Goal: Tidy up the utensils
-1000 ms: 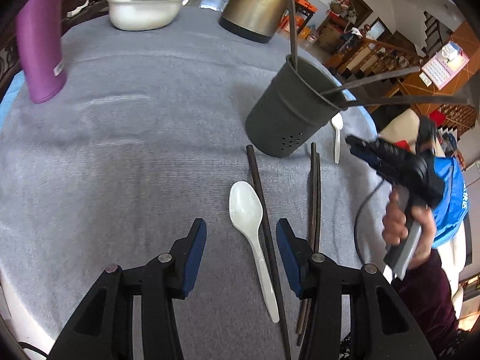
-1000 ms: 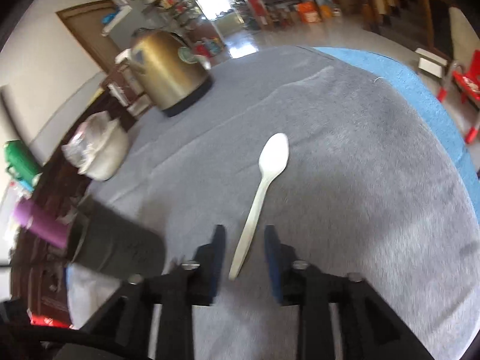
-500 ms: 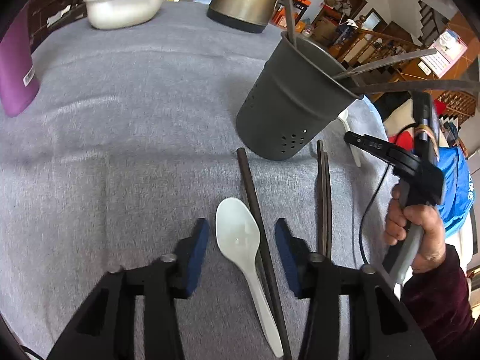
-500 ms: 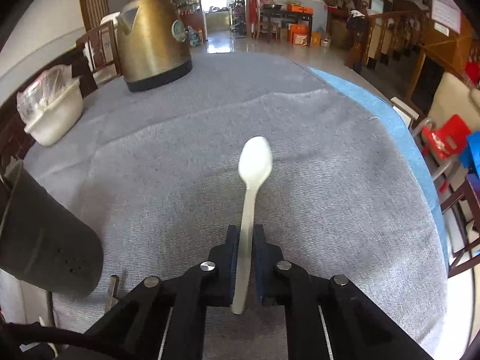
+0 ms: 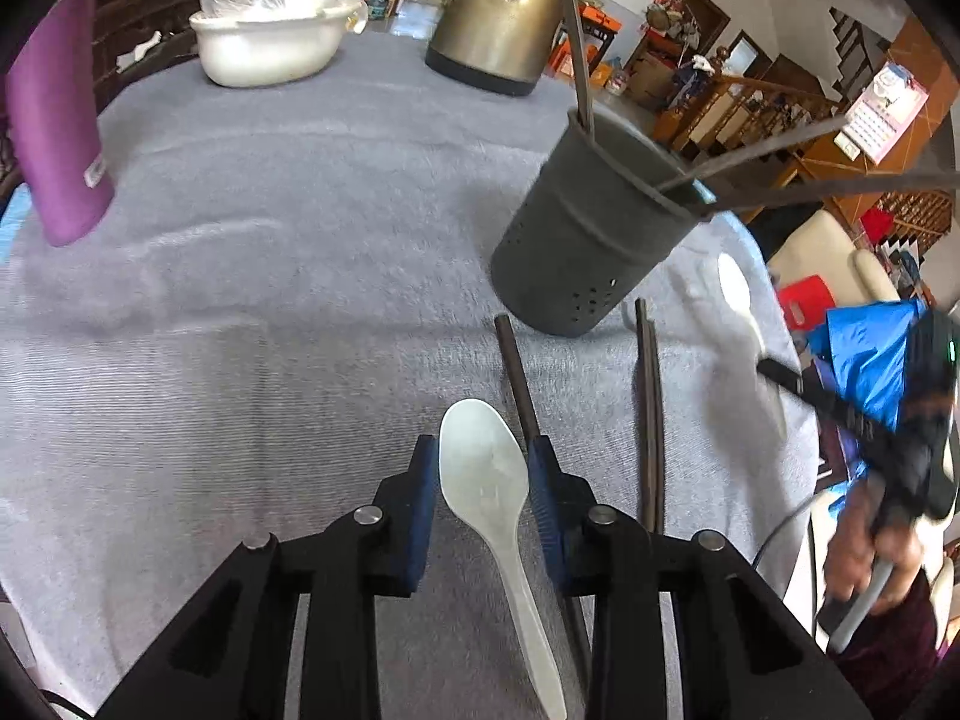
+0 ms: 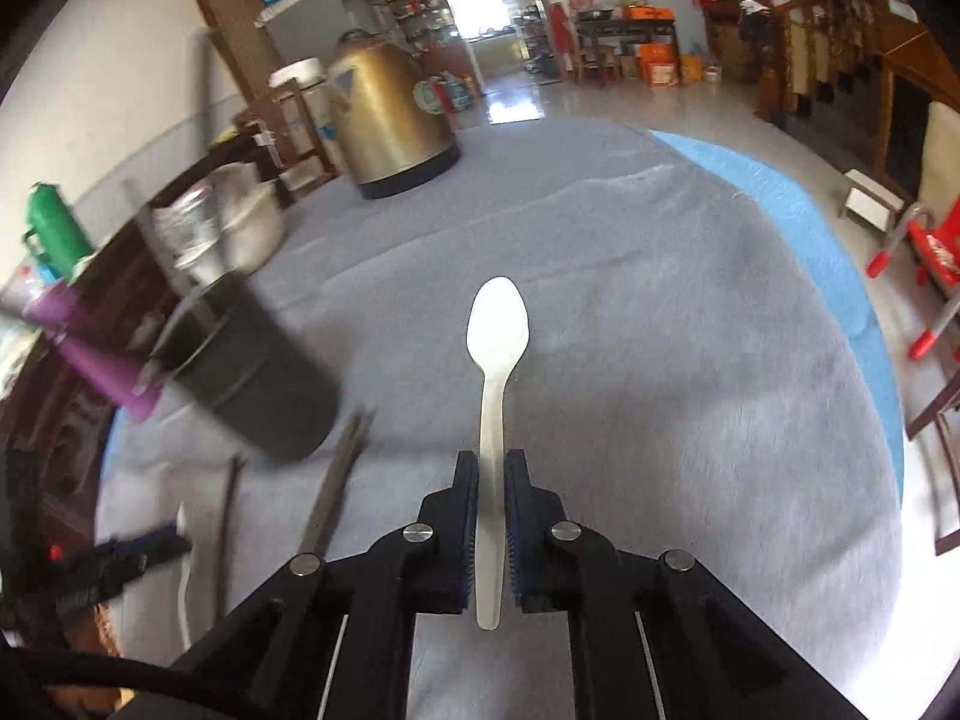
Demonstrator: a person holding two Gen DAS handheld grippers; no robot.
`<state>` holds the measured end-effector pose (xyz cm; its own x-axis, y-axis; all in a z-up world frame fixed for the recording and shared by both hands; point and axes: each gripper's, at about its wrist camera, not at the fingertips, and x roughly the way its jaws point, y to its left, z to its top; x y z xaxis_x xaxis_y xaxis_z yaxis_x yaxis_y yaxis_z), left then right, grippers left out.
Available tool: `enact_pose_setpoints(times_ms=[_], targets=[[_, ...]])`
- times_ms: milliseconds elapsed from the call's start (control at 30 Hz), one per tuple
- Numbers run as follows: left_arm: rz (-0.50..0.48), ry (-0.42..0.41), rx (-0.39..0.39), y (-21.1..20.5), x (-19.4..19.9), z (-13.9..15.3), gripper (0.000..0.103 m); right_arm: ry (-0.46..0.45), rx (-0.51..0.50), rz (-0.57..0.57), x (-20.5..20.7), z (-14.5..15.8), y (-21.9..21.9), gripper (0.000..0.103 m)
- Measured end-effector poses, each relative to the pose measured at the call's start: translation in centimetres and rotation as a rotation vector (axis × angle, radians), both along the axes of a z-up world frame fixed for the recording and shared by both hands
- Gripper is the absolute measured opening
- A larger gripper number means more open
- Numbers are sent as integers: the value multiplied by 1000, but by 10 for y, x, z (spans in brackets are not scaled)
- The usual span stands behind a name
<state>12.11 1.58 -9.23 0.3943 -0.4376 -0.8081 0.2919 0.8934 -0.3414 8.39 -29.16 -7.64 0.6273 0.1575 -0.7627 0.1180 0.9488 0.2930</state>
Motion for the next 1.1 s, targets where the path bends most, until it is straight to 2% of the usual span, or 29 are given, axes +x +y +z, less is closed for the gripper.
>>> enact_pose_setpoints(times_ms=[300, 533, 667, 767, 900, 967, 1100], targets=[[20, -129, -28, 18, -9, 55, 32, -61, 108, 172, -52, 27, 48, 9], [11, -264, 18, 14, -18, 91, 32, -117, 234, 310, -63, 56, 79, 9], [12, -325, 43, 15, -19, 108, 32, -146, 284, 333, -57, 70, 90, 9], [37, -394, 52, 20, -14, 124, 32, -214, 253, 339, -60, 89, 93, 9], [78, -479, 1, 26, -4, 149, 32, -343, 303, 342, -61, 120, 84, 9], [100, -524, -21, 23, 6, 162, 32, -407, 315, 319, -59, 133, 79, 9], [134, -608, -58, 10, 26, 184, 32, -532, 406, 256, -57, 154, 59, 9]])
